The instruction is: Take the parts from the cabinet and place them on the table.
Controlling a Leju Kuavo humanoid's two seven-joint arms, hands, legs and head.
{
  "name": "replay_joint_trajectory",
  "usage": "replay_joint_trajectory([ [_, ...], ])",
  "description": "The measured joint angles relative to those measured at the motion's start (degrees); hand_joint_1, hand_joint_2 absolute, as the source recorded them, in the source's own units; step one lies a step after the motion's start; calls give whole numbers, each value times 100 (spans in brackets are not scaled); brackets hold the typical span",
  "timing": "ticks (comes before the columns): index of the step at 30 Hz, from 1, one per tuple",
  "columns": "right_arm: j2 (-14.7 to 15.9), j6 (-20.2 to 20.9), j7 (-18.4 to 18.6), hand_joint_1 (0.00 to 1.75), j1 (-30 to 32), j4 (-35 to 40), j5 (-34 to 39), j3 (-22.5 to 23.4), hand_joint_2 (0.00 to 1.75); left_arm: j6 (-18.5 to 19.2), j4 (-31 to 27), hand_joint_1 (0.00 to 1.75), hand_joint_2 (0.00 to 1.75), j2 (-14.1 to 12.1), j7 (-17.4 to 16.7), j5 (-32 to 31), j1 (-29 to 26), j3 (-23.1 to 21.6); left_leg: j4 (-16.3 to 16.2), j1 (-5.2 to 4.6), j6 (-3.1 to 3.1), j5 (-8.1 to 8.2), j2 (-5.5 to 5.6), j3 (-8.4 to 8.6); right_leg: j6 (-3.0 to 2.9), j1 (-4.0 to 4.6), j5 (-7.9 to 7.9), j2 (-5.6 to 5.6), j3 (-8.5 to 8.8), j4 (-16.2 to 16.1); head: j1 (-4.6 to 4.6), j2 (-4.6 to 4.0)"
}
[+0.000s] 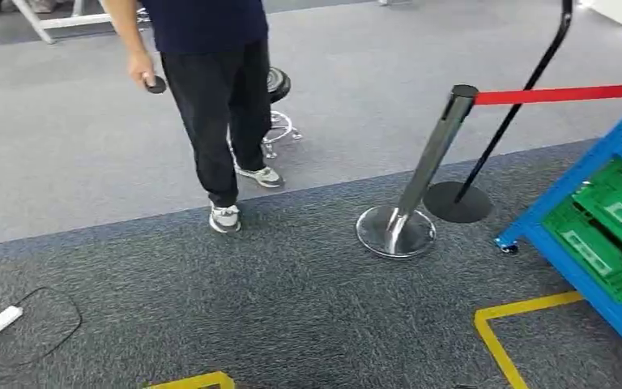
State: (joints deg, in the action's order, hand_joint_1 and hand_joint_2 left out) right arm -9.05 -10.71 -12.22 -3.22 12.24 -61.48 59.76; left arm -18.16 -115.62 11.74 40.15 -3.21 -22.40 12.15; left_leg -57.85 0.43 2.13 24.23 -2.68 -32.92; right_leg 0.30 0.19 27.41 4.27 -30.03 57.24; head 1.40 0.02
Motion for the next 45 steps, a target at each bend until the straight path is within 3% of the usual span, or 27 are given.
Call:
replay_joint_trajectory([
  [1, 13, -20, 35, 0, 4, 2, -13, 0, 175, 0, 0, 175, 175, 17, -2, 9, 10, -2, 185, -43, -34, 60, -187, 86, 39, 55, 39, 36, 0, 25, 4, 0],
  [5, 24, -46, 24, 0, 1, 7, 0, 0, 175, -26, 0, 175, 175, 76, -2, 24, -27, 39, 206, -38, -178, 16, 97, 63, 140, 33, 72, 217, 81, -9, -20, 0],
  [7, 26, -44, 19, 0, -2, 7, 2, 0, 175, -28, 0, 175, 175, 100, -2, 26, -28, 46, 213, 5, -247, -6, 169, 70, 207, 10, 318, -238, -72, 329, -63, 0],
  [8, 26, -44, 19, 0, 2, 7, 2, 0, 175, -28, 0, 175, 175, 107, 0, 31, -26, 50, 213, 9, -263, -12, 230, 61, 217, 3, 556, -356, -272, 769, -70, 0],
  [10, 26, -44, 22, 0, 34, 7, 4, 0, 175, -28, 0, 175, 175, 127, 0, 31, -29, 50, 212, 5, -275, -13, 356, 46, 234, 0, 941, -408, -734, 1737, -70, 0],
  [11, 26, -44, 2, 0, 47, 7, 9, 2, 175, -26, 4, 175, 175, 138, -2, 44, -31, 55, 212, 6, -274, -15, 434, 47, 234, -2, 950, -408, -855, 1936, -66, 0],
  [13, 26, -39, -114, 0, 47, 7, 24, 2, 175, 43, 13, 175, 175, 149, 0, 124, -29, 81, 204, 18, -257, -24, 586, 55, 237, -26, 551, -423, -656, 1443, -68, 0],
  [15, 28, -15, -260, 0, 24, 7, 22, 2, 175, 170, 15, 175, 175, 151, -2, 149, 1, 103, 181, 49, -209, -23, 712, 57, 263, -90, 35, -604, -161, 388, -70, 0],
  [16, 28, -6, -312, 0, 11, 7, 13, 2, 175, 201, 15, 175, 175, 151, -2, 146, 36, 125, 162, 33, -161, -25, 770, 42, 301, -118, 94, -853, -43, 131, -70, 0],
  [20, 37, 0, -492, 0, -61, 7, 9, 4, 175, 199, 35, 175, 175, 155, -2, 142, 170, 129, 190, 77, 3, -116, 972, -48, 108, -57, 35, -667, -26, 121, -63, 0],
  [21, 37, -11, -494, 0, -80, 9, 15, 4, 175, 186, 53, 175, 175, 149, 0, 149, 193, 127, 150, 78, 4, -80, 841, -60, 48, -75, -2, -596, -31, 93, -63, 0],
  [22, 41, -17, -499, 0, -88, 9, 33, 2, 175, 177, 68, 175, 175, 144, 0, 157, 237, 125, -26, 40, 12, 72, 534, -139, 18, -67, -10, -554, -36, 92, -29, 0],
  [23, 48, -22, -496, 0, -82, 9, 53, 4, 175, 175, 92, 175, 175, 142, 0, 162, 304, 120, -420, 31, 29, 322, 399, -325, -8, -50, -11, -476, -49, 92, -13, 0],
  [25, 74, -28, -453, 0, -51, 9, 85, 7, 175, 160, 147, 175, 175, 131, 0, 131, 369, 109, -1408, 32, 37, 766, 339, -780, -30, -18, -11, -316, -79, 93, -20, 0],
  [26, 85, -28, -437, 0, -44, 9, 90, 11, 175, 153, 168, 175, 175, 118, -2, 116, 369, 109, -1694, 31, 33, 840, 339, -911, -34, -7, -10, -245, -90, 94, -15, 0],
  [27, 96, -26, -429, 0, -44, 9, 92, 11, 175, 151, 199, 175, 175, 105, 0, 98, 371, 109, -1683, 29, 23, 763, 338, -888, -35, 1, -9, -170, -90, 94, -18, 0],
  [29, 101, -26, -402, 0, -55, 9, 92, 13, 175, 127, 232, 175, 175, 94, 0, 96, 391, 109, -928, 12, -22, 318, 286, -470, -38, 13, -2, -31, -76, 94, -17, 0],
  [30, 101, -26, -347, 0, -61, 9, 90, 13, 175, 114, 236, 175, 175, 90, -2, 98, 403, 107, -369, -16, -55, 95, 111, -161, -29, 15, 6, 32, -60, 94, -15, 0],
  [31, 101, -26, -293, 0, -60, 9, 88, 13, 175, 96, 238, 175, 175, 83, -2, 98, 421, 103, 25, -63, -87, 36, -283, 59, -12, 38, 17, 75, -46, 96, -13, 0],
  [32, 101, -26, -240, 0, -52, 9, 88, 15, 175, 79, 247, 175, 175, 74, 0, 98, 462, 89, 126, -100, -119, 65, -314, 80, 19, 80, 56, 137, -52, 124, -13, 0],
  [35, 98, -26, -129, 0, -46, 7, 79, 28, 175, 50, 284, 175, 175, 50, -2, 96, 454, 66, 130, -119, -194, 39, -47, 12, 82, 72, 51, 355, 7, 66, -39, 0],
  [36, 96, -26, -125, 0, -50, 9, 74, 28, 175, 48, 286, 175, 175, 48, 0, 96, 456, 63, 177, -65, -250, -5, 42, 38, 133, 60, 89, 331, -15, 89, -33, 0],
  [38, 94, -17, -144, 0, -56, 7, 72, 37, 175, 48, 302, 175, 175, 48, -2, 96, 473, 39, 177, -38, -296, -26, 149, 27, 195, 25, 378, -273, -202, 540, -72, 0],
  [39, 90, 0, -162, 0, -47, 7, 59, 44, 175, 55, 315, 175, 175, 42, 0, 87, 485, 24, 177, -36, -317, -36, 236, 18, 213, 16, 621, -379, -427, 1046, -70, 0],
  [41, 85, 13, -188, 0, -17, 7, 22, 46, 175, 66, 343, 175, 175, 35, -2, 79, 493, 13, 172, -36, -327, -43, 411, 2, 232, 13, 918, -409, -873, 1915, -68, 0],
  [43, 85, 26, -221, 0, -11, 7, -4, 46, 175, 66, 376, 175, 175, 33, 0, 72, 494, 9, 169, -31, -314, -53, 589, 4, 229, 6, 657, -416, -850, 1743, -70, 0],
  [45, 87, 35, -254, 0, -28, 7, -13, 46, 175, 59, 389, 175, 175, 31, 0, 63, 497, 2, 164, -14, -284, -67, 760, 13, 224, -34, 100, -532, -381, 720, -68, 0],
])
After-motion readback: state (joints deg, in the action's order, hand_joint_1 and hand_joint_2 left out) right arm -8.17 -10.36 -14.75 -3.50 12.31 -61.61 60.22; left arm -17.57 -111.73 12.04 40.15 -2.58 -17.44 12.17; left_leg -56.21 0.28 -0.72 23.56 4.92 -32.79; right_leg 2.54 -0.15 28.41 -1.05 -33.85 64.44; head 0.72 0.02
